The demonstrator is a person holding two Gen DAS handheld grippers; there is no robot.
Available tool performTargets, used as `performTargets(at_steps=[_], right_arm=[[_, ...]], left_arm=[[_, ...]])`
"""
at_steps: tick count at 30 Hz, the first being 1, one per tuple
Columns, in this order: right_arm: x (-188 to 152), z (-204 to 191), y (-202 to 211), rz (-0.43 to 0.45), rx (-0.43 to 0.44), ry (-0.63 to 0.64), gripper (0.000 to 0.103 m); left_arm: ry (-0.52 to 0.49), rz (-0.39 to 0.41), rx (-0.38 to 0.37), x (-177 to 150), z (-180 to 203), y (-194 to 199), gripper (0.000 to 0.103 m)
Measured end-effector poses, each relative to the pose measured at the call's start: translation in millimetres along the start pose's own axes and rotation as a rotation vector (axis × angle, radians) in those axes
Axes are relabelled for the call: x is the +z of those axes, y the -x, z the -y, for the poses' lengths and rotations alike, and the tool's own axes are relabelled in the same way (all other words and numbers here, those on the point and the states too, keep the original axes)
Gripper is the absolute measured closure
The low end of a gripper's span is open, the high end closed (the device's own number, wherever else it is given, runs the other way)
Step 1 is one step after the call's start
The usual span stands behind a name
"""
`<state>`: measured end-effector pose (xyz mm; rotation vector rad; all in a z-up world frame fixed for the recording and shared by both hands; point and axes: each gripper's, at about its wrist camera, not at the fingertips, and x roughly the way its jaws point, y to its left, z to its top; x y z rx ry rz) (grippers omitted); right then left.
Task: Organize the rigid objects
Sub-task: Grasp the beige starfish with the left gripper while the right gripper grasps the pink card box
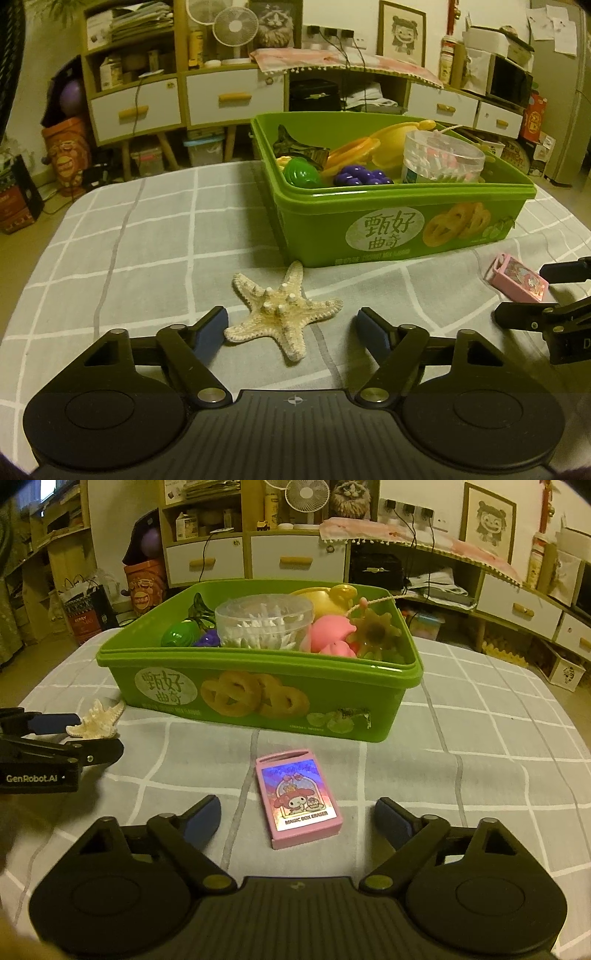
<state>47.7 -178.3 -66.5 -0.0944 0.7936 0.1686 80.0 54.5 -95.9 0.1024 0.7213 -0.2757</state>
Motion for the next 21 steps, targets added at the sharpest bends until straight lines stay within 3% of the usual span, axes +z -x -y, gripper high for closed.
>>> performTargets(at_steps=[4,9,12,21], right_arm=[[2.3,-0.3,1.1,0.011,0.016,0.002,0.051],[4.6,0.6,3.3,0.022,0.019,0.0,0.078],[5.5,3.6,3.4,0.021,0.012,-0.015,0.086],[7.5,9.4,4.5,0.011,0.015,-0.062,0.089]], left_arm=[[0.01,0.001,0.008,-0.2,-1.8,2.6,0.032],[0.015,0.001,0.01,0.4,-4.1,3.1,0.034],[0.012,0.003,0.011,0.6,-3.5,2.8,0.034],[0.007,0.008,0.023,0.3,-1.4,3.1,0.036]])
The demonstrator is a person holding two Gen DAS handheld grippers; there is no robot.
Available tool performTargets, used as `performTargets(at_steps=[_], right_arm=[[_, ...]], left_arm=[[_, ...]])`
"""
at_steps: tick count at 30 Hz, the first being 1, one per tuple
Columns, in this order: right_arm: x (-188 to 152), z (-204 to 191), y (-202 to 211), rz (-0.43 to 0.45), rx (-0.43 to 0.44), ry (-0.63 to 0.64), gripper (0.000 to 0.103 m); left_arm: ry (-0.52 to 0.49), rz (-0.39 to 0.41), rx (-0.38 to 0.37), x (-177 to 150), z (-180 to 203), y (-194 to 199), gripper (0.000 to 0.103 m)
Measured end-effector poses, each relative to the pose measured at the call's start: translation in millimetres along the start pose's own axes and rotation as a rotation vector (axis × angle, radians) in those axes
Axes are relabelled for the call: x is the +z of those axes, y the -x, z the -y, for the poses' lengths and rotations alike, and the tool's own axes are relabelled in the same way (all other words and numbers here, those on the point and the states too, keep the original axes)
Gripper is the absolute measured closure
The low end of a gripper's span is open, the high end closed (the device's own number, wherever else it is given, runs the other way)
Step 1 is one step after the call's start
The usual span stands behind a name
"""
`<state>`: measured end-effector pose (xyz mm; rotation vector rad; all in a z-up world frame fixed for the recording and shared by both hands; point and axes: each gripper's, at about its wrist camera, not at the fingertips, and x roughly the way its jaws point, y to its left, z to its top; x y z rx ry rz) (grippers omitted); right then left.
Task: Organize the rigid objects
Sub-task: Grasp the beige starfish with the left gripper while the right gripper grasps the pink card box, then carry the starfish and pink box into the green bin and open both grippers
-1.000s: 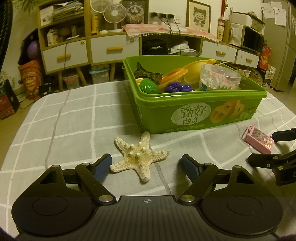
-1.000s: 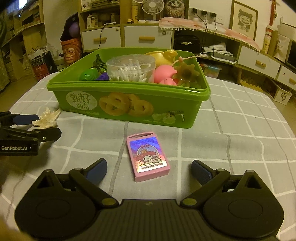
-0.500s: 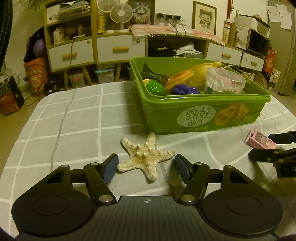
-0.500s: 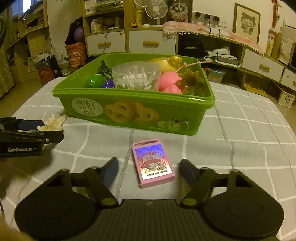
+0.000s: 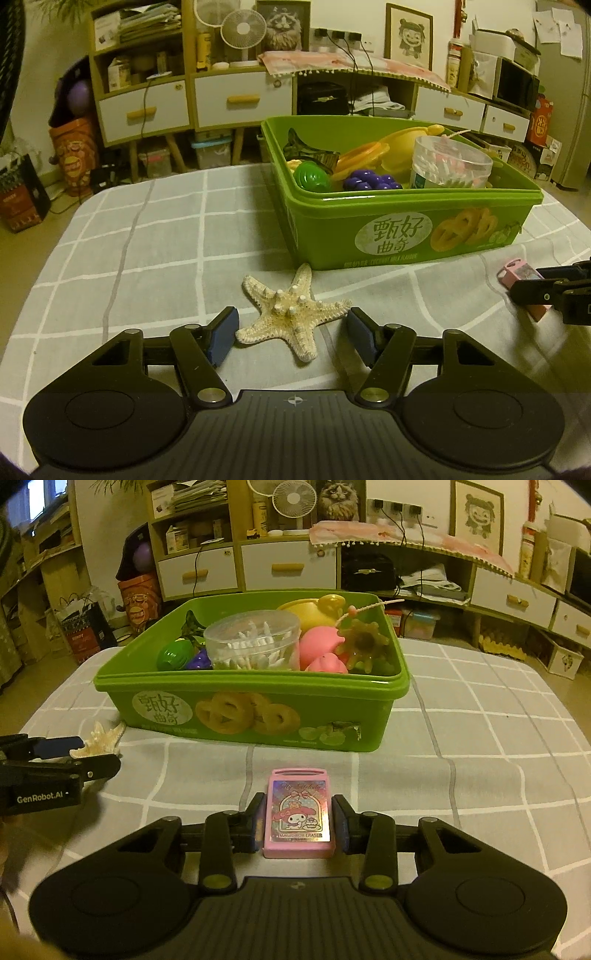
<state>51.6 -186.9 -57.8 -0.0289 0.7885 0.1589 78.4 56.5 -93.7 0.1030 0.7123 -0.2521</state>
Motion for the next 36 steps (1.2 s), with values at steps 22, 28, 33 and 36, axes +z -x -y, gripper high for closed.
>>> performTargets(at_steps=[22,28,33,36], right_arm=[[3.9,3.3,8.9,-0.021,0.047,-0.063,0.089],[6.9,2.6,15.3,-0.011,0.069,-0.079,0.089],[8.4,2.6,17.8,-0.012,0.08,-0.095,0.089],[10.9,4.9,20.0,-0.009,0.09,-0.117,0.089]], left_arm=[[0.031,-0.04,-0.059,-0.5,0.7,12.1,0.061],[0.045,-0.039,-0.081,0.8,3.4,17.9,0.061],[0.048,-0.028,-0.106,2.7,8.0,24.4,0.063],[0.048,-0.016,-0.123,5.6,11.8,28.4,0.063]])
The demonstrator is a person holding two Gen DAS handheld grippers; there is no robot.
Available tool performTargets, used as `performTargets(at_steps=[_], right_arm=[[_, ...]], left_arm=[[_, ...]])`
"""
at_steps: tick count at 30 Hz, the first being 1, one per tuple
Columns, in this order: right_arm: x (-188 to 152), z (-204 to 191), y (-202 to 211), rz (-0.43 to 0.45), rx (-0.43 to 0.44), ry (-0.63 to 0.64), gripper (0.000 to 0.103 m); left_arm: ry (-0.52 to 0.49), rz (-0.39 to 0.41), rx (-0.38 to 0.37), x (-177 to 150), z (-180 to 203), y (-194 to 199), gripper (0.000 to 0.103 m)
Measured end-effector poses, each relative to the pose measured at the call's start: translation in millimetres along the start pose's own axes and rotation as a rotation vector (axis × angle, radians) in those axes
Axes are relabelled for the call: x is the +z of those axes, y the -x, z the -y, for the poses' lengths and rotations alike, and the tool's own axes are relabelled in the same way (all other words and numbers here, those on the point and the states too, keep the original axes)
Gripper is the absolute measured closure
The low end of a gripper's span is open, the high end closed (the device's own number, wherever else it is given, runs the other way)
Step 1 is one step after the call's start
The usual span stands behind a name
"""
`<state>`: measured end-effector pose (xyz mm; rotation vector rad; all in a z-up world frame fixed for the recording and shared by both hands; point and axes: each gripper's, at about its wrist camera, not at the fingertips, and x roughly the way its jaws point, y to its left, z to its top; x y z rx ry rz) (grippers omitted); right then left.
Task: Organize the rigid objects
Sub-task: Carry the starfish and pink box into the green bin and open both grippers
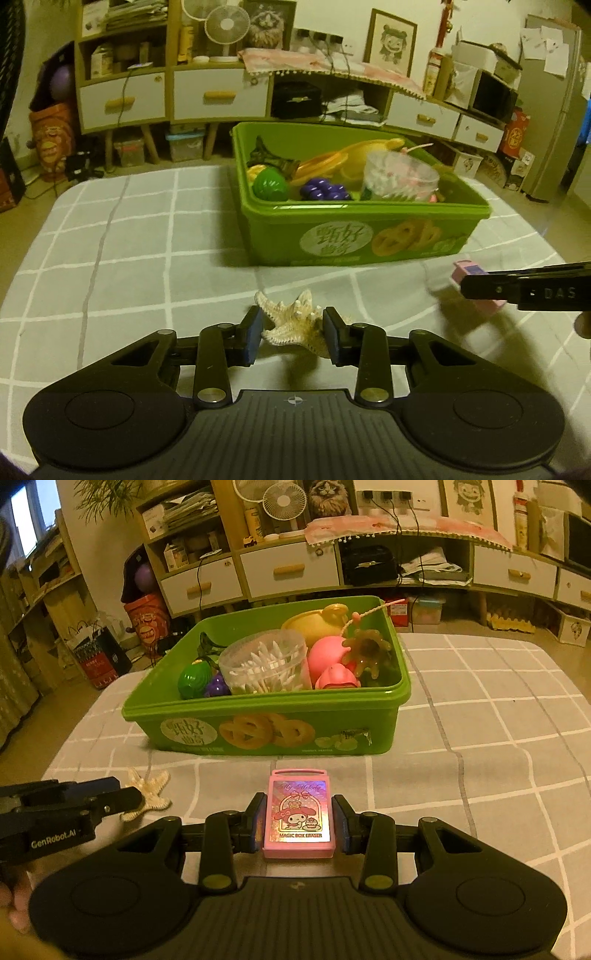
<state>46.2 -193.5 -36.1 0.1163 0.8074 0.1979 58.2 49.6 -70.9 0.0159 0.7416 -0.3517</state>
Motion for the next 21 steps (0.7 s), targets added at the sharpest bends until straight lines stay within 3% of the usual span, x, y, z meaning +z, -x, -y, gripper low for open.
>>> performTargets(at_steps=[9,21], right_arm=[[7.7,4.7,9.3,0.013,0.021,-0.052,0.089],[32.8,13.8,30.8,0.098,0.039,-0.106,0.089]], left_arm=[[-0.002,0.036,-0.047,7.4,12.2,12.6,0.063],[-0.006,0.113,-0.101,25.2,26.7,29.4,0.063]])
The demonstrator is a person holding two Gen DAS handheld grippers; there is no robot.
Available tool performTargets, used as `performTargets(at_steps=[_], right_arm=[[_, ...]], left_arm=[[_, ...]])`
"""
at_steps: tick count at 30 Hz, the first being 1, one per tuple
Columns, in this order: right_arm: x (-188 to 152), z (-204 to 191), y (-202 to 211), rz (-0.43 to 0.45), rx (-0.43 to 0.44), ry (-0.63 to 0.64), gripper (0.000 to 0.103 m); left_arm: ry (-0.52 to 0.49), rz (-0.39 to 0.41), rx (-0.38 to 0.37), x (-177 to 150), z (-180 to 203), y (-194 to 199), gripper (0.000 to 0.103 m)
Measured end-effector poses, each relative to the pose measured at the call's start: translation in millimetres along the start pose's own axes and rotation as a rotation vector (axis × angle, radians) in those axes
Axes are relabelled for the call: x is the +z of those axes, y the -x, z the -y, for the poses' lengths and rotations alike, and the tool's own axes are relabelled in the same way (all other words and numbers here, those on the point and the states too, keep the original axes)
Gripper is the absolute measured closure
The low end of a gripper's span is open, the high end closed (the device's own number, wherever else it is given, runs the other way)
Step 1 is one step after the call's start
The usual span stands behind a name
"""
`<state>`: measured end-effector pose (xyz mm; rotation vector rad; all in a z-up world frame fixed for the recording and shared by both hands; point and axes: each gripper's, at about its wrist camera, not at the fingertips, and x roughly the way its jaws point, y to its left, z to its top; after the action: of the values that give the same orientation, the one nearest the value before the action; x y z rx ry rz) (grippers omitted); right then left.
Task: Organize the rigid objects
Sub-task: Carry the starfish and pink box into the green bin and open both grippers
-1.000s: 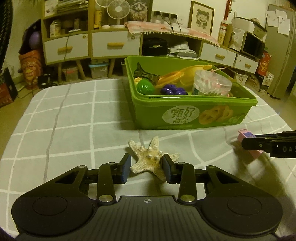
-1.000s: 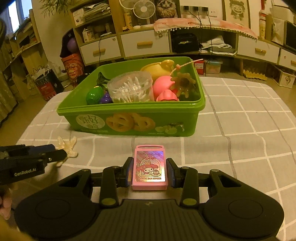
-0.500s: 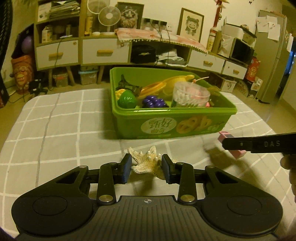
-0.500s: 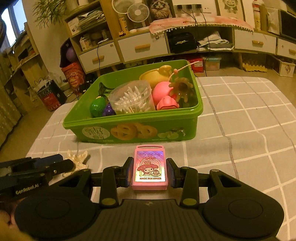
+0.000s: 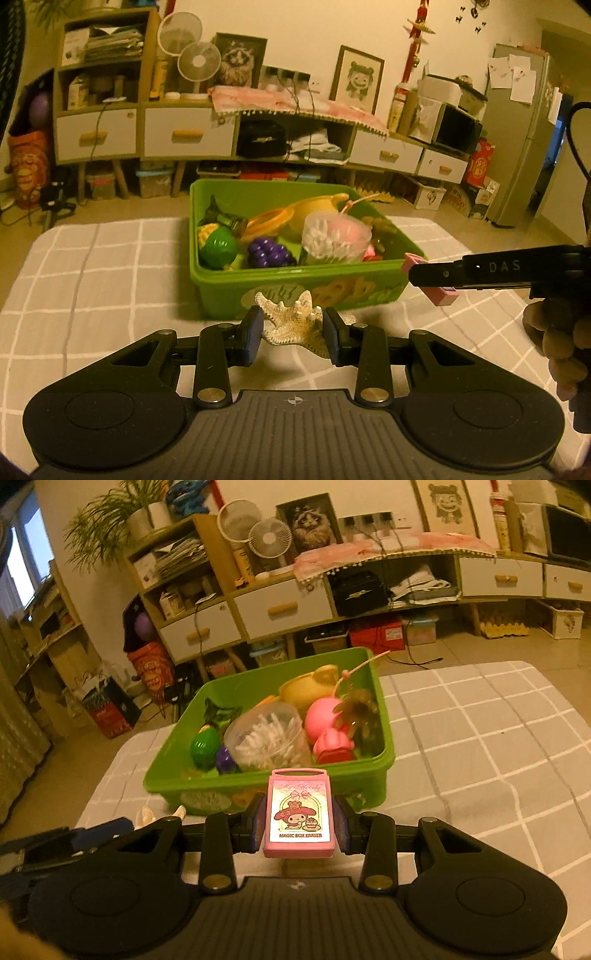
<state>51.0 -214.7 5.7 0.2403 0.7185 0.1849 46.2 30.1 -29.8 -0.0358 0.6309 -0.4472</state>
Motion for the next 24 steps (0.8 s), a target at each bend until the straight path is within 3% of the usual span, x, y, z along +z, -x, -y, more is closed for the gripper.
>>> performTargets(at_steps=[11,24], right_arm=[[30.9,9.3,-6.8,0.027,-0.029,-0.016,0.089],[46.1,24.9,-39.8,0.014,-0.091,-0.004,0.089]], left_arm=[[-0.022,0.065,0.048,34.8,-1.5,-12.2,0.063],[-0.037,0.018,0.161,46.3,-3.9,-65.2,0.063]])
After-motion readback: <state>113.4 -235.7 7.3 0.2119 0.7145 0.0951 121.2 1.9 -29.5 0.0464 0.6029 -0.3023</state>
